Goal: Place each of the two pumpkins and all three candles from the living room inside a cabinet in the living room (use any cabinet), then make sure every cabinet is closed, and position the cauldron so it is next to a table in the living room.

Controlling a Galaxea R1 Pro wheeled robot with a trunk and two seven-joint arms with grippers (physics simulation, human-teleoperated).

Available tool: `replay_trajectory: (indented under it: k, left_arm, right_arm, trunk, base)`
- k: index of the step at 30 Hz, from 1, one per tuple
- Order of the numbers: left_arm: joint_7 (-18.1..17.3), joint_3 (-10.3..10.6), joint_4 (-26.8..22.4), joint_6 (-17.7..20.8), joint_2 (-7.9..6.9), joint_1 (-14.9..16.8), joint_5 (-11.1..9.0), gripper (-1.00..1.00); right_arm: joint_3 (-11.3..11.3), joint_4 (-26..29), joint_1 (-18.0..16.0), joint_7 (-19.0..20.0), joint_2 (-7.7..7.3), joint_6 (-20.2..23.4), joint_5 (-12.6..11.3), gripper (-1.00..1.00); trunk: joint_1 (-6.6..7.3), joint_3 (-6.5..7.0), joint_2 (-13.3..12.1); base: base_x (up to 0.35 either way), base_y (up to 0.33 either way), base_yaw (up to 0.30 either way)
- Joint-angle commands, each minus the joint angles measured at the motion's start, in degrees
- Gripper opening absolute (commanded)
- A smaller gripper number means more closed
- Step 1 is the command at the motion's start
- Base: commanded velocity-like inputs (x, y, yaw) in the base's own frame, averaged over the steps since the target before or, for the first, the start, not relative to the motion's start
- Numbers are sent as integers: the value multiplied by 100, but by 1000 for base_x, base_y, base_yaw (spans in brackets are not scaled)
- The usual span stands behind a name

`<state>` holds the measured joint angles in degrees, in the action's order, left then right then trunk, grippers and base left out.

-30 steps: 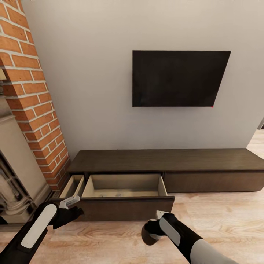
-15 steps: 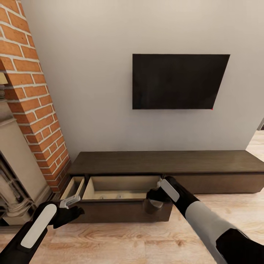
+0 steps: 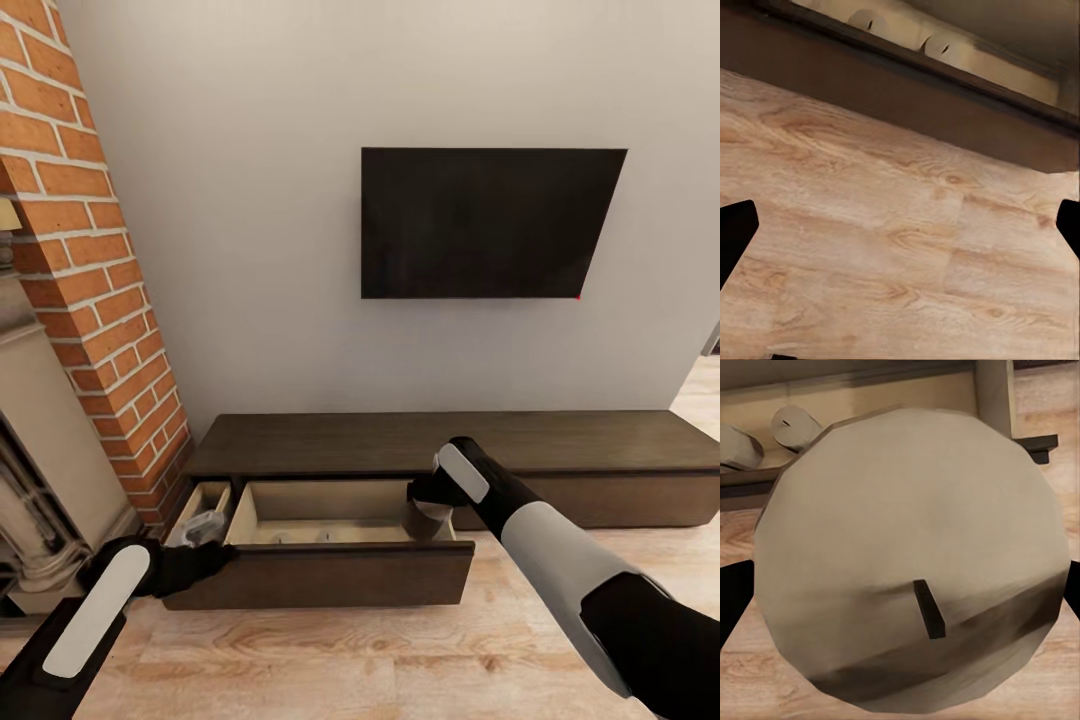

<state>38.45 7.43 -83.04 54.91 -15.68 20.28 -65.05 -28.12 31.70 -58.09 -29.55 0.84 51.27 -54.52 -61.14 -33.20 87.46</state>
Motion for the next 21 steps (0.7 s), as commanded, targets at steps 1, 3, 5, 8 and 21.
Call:
replay_trajectory:
  k: [1,3,5,8,21]
  left_arm:
    - [56,11,-214,84,-9,-7,-128,100]
    - [43,19,-434,175,-24,-24,-454,100]
    - [35,58,-519,214,-47,-33,-848,100]
    - [2,166,-588,248,-261,-40,-2077,100]
    - [-581,553,-527,266,-994,-42,-5170,100]
  right_arm:
    - [-30,4,-7,-58,-2,-5,-67,-100]
    - [-34,4,-8,-59,1,-14,-64,-100]
    - [-35,3,-9,-59,3,-20,-63,-100]
    - [-37,3,-9,-60,4,-30,-60,-100]
    - [-53,-2,-9,-60,87,-88,-25,-100]
  trunk:
    - [0,-6,3]
    - [0,-6,3]
    - [0,-6,3]
    - [0,-6,3]
    - [0,-6,3]
  base:
    - [0,0,0]
    - [0,0,0]
    - [0,0,0]
    - [0,0,0]
    - [79,7,0]
